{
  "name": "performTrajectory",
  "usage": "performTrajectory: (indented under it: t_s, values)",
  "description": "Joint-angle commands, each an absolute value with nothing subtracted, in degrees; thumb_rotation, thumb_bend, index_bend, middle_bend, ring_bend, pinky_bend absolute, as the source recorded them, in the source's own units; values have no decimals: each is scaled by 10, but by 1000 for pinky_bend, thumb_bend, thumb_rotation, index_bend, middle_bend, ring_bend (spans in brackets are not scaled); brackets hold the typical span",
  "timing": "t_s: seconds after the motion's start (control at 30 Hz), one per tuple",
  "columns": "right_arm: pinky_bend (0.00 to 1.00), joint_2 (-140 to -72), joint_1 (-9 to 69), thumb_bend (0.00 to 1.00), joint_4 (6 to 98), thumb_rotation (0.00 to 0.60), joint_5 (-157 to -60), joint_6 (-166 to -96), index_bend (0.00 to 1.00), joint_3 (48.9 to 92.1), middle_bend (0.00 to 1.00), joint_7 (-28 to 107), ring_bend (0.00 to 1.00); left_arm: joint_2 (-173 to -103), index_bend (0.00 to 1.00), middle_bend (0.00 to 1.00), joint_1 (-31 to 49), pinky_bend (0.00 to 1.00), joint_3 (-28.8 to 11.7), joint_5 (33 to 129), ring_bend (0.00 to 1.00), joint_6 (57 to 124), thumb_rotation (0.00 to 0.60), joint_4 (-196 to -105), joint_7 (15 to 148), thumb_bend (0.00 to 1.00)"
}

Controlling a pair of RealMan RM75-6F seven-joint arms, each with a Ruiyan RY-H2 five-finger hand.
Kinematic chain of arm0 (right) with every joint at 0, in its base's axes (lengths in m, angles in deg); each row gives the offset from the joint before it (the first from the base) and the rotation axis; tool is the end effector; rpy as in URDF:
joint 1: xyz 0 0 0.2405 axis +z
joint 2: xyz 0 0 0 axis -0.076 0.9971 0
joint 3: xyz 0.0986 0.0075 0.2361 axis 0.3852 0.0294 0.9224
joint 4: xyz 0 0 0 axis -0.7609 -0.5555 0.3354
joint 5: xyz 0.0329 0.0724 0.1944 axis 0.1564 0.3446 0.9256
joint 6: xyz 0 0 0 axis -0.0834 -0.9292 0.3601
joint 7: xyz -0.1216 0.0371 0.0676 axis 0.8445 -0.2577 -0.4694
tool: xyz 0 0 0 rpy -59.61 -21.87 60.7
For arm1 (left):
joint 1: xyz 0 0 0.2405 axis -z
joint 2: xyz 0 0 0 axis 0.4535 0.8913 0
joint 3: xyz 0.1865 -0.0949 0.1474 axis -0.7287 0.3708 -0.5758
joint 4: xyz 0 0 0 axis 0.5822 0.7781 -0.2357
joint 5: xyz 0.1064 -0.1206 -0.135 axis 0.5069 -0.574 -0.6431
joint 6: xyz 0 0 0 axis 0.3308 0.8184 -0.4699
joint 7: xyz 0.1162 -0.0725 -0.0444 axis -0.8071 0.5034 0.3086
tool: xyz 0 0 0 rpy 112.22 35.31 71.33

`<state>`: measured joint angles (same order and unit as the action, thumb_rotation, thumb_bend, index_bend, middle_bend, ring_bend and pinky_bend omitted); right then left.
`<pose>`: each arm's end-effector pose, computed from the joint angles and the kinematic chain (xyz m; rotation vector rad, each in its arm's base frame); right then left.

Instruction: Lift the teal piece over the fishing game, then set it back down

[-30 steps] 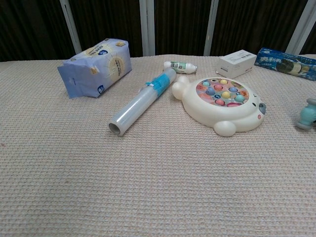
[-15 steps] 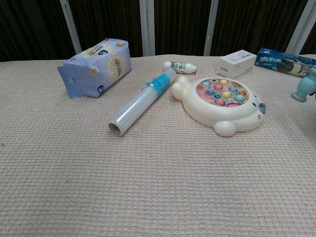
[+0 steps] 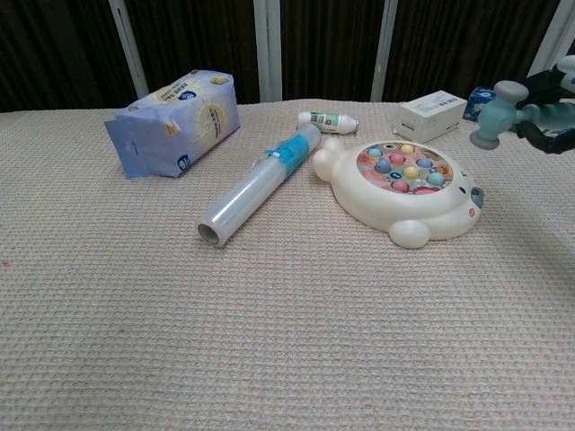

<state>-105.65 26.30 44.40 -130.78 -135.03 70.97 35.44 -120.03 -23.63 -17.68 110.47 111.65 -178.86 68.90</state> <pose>-0.2487 -0.3509 0.0783 1.6364 -0.7557 1.0802 -0.2759 0.1562 0.1302 -1.5026 -0.8773 -0.8530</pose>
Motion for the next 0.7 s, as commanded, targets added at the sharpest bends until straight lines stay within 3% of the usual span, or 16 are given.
performTrajectory:
  t_s: [0.03, 0.37, 0.7]
  values:
    - [376, -1068, 293, 842, 453, 600, -1309, -1313, 1000, 708, 833, 406, 605, -1200, 0, 0, -235, 0, -176, 1102, 0, 1115, 600, -1787, 690, 223]
    - [376, -1076, 341, 841, 455, 600, -1272, -1228, 1000, 713, 837, 475, 607, -1202, 0, 0, -231, 0, -174, 1095, 0, 1107, 600, -1780, 699, 223]
    - [376, -1066, 348, 842, 456, 600, -1248, -1211, 1000, 712, 841, 489, 612, -1205, 0, 0, -231, 0, -173, 1092, 0, 1107, 600, -1774, 703, 223]
